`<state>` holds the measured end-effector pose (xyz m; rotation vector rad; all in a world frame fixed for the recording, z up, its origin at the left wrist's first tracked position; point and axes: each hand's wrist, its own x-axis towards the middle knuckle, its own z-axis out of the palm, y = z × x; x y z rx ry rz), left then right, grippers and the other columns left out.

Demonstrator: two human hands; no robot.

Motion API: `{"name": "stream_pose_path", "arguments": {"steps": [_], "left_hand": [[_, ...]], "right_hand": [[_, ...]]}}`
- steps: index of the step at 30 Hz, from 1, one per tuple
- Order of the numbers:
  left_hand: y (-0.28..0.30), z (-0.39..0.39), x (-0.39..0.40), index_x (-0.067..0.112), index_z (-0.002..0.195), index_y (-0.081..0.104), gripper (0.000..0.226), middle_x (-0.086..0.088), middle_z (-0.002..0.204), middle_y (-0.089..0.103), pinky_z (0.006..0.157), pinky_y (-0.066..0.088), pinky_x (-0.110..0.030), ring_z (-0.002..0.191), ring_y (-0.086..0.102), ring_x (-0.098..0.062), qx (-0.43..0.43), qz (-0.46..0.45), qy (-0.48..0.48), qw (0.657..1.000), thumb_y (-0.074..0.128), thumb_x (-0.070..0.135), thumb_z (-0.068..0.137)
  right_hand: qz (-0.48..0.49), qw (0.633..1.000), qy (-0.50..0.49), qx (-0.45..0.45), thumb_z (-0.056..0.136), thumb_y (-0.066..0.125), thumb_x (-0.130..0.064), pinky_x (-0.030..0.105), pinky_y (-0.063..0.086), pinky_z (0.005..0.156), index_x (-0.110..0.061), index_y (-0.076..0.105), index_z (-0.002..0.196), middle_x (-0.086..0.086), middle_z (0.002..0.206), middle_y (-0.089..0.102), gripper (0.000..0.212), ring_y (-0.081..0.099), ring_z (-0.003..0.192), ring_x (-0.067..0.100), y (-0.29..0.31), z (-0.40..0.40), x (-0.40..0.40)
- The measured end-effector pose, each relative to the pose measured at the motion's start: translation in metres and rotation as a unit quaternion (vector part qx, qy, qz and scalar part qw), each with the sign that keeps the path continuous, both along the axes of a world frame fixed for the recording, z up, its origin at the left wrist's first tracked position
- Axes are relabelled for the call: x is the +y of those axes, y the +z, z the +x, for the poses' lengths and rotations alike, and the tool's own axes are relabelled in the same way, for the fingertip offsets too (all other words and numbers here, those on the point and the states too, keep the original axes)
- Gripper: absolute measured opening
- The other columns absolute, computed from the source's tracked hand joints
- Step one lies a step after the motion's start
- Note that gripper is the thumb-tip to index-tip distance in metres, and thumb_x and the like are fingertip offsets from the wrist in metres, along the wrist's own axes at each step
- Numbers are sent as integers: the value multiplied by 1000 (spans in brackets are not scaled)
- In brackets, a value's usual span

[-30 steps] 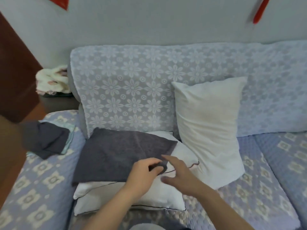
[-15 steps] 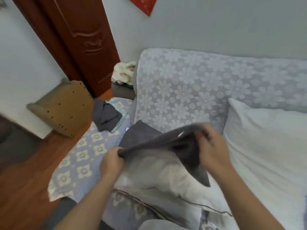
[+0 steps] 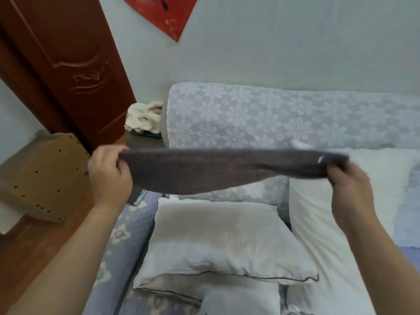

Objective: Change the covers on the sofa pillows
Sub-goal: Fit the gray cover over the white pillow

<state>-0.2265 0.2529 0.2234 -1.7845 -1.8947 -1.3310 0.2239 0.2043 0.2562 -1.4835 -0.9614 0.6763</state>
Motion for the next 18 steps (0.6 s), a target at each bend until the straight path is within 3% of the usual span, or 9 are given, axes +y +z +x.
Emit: {"name": "stream_pose_path", "arguments": {"steps": [3,5,8,10,12,14,16,17,18], "left_hand": [[-76,-18,-49,4,100,69,25,-14,99,65,81,43,-48,93,56,-36,74,-83,-21,994,49,0,86],[-133,-19,-88,6,96,73,29,-12,94,66,76,48,-48,87,59,-37,72,-214,-32,974,48,4,81],[-195,-6,-146,19,115,72,41,-12,112,65,90,49,-45,104,60,-38,54,-517,36,854,53,8,80],[-216,14,-173,27,128,64,46,-13,128,59,101,44,-41,117,57,-37,35,-608,61,791,58,15,84],[-214,50,-188,24,121,66,39,-13,122,63,97,47,-38,110,62,-34,-51,-622,22,781,64,13,84],[-186,98,-192,13,108,71,20,-12,101,72,81,51,-34,87,67,-24,-257,-610,-39,748,64,5,91],[-152,145,-192,2,108,69,16,-11,85,71,64,52,-32,69,65,-22,-465,-623,-88,623,57,1,97],[-138,165,-190,2,108,67,16,-12,84,71,64,53,-32,69,66,-22,-508,-624,-121,581,54,2,99],[-128,184,-187,3,108,66,16,-11,86,71,66,54,-32,72,67,-22,-512,-618,-156,576,53,3,100]], "right_hand": [[-132,990,-16,-43,86,53,7,28,46,84,-20,73,82,-5,86,73,33,63,93,18,-86,-4,-46],[-248,968,-24,3,89,50,10,38,47,77,-14,74,86,5,89,71,34,63,92,29,-142,-5,-73],[-391,900,-41,187,96,39,10,35,50,69,-2,69,100,15,92,66,32,59,80,30,-196,-7,-110],[-425,868,-37,254,98,35,9,38,54,77,0,65,110,18,101,69,34,66,85,32,-211,-11,-124],[-408,864,-36,294,96,39,6,40,55,86,0,65,115,18,109,71,32,69,99,32,-209,-14,-128],[-372,864,-22,338,96,50,-5,42,54,90,0,66,110,16,107,72,22,69,104,34,-199,-17,-128],[-352,863,-6,362,97,56,-14,43,54,92,-1,65,100,15,96,70,16,69,99,36,-181,-21,-124],[-342,866,4,365,97,57,-14,43,54,92,-1,65,97,15,94,69,15,69,97,36,-173,-24,-122],[-331,871,12,363,98,57,-11,42,54,92,1,65,97,18,95,70,14,69,96,36,-165,-24,-121]]}}
